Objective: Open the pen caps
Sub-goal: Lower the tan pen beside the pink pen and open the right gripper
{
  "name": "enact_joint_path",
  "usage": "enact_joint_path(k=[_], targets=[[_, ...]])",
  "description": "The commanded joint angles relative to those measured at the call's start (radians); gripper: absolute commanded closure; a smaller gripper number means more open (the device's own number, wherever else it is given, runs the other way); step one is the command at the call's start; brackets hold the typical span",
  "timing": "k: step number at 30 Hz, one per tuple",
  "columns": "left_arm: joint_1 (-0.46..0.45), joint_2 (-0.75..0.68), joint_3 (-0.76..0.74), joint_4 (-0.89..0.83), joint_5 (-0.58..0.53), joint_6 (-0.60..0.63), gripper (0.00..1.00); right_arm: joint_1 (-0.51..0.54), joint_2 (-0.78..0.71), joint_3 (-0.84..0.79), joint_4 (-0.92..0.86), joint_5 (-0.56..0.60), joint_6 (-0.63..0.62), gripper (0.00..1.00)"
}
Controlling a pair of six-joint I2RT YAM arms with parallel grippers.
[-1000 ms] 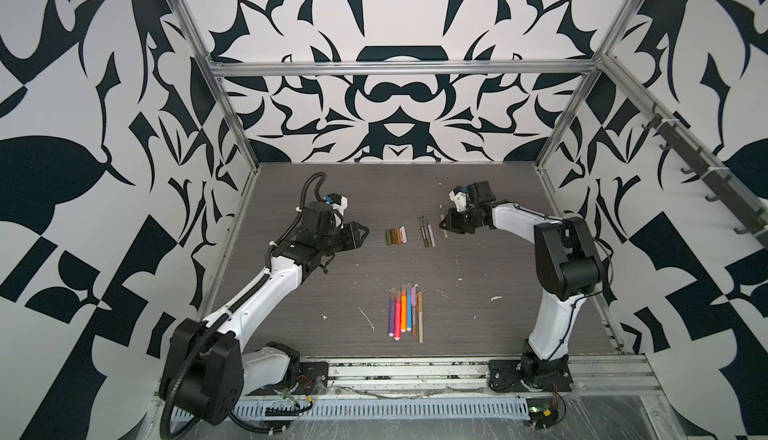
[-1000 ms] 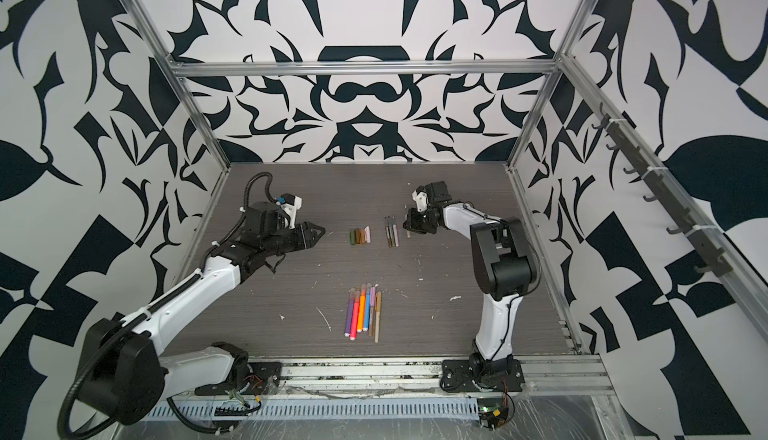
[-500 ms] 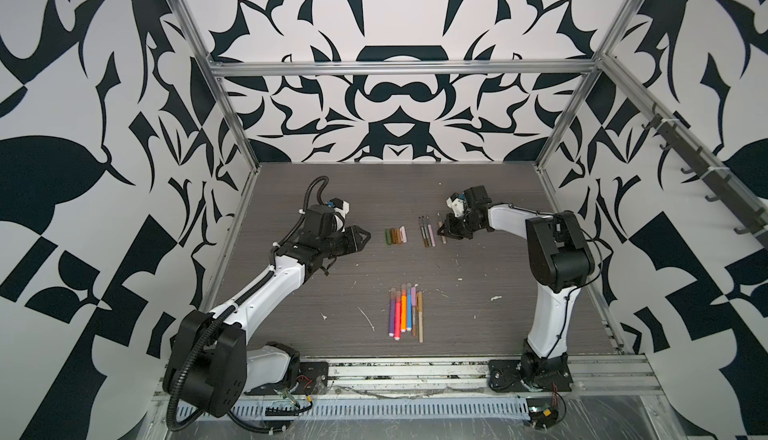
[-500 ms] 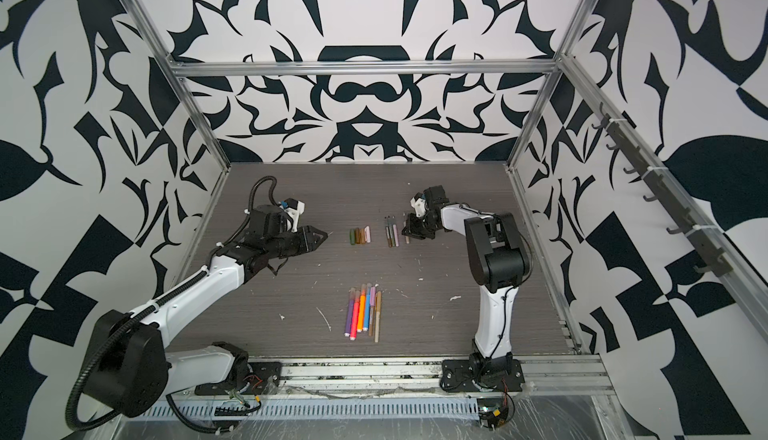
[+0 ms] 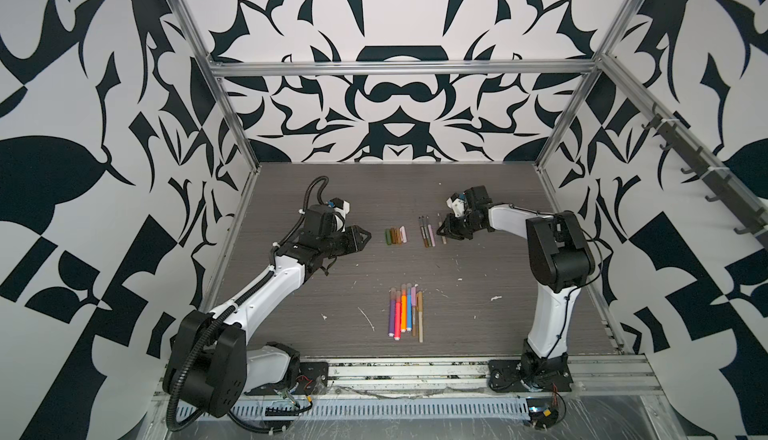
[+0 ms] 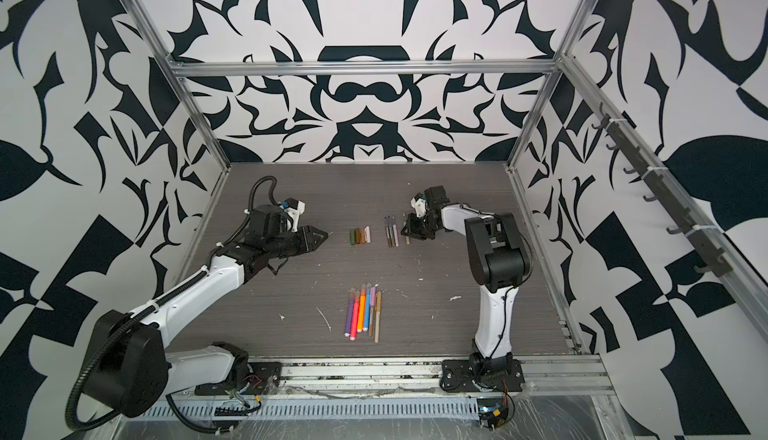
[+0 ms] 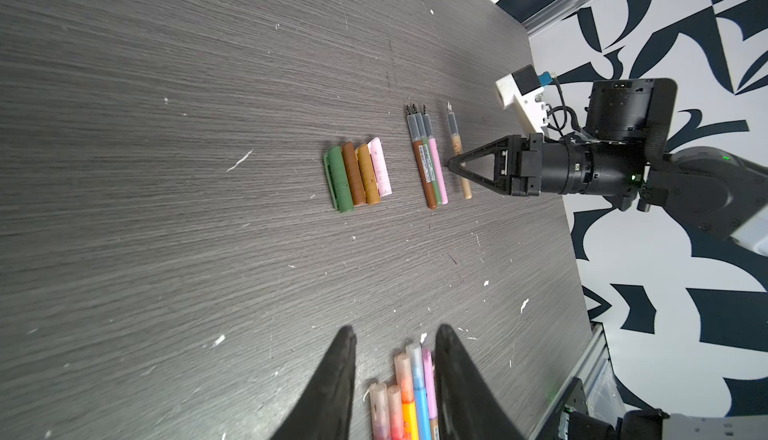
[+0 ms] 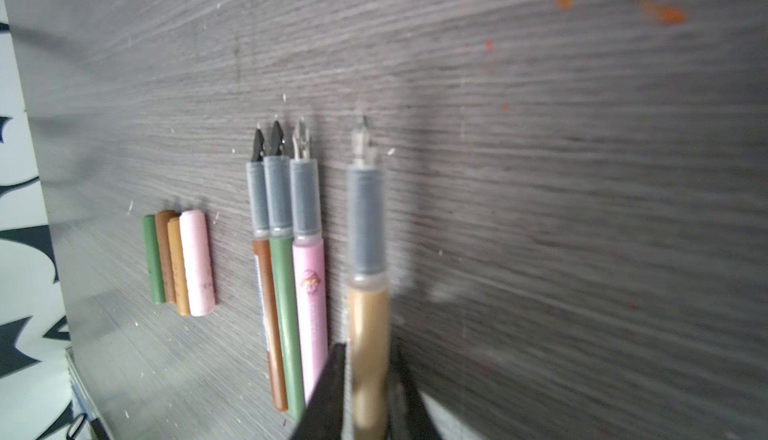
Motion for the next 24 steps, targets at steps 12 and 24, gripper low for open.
enact_joint_path(k=[12,24], targets=[[0.004,-0.003,0.031,0.001,0.041,-0.003,0.64,0.006,-0.018,0.017,-0.009,-0.016,0.007,0.70],[0.003,-0.018,0.037,-0.015,0.040,-0.002,0.64,0.007,-0.026,0.025,-0.020,-0.018,0.010,0.70]])
